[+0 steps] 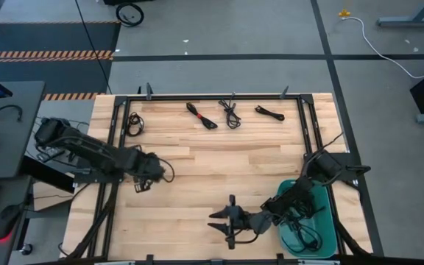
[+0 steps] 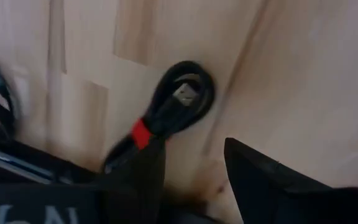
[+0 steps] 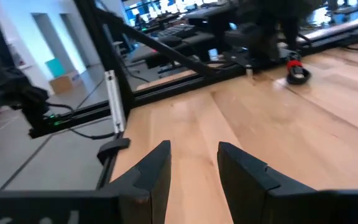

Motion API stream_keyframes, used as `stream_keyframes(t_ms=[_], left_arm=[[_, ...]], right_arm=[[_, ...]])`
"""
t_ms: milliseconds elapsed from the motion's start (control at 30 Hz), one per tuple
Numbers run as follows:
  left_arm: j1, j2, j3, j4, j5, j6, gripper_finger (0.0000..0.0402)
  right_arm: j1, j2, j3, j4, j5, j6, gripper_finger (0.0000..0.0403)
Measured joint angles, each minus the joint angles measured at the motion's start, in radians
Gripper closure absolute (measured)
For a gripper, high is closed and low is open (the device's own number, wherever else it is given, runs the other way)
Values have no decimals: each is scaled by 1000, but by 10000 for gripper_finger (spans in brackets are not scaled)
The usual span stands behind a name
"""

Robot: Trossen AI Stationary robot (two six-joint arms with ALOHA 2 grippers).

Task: Pick and place USB-C Cables
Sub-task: Put the black charger cable into the blue bin

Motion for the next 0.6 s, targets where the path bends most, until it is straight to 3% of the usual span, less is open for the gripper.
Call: stream_keyframes(t_ms=[233,600], left_arm=[[112,151,0,40,25,322,230],[202,385,5,40,29,341,249]], right_arm=[[14,-17,2,4,-18,-38,266],[114,-54,6,89,-14,-166,266]])
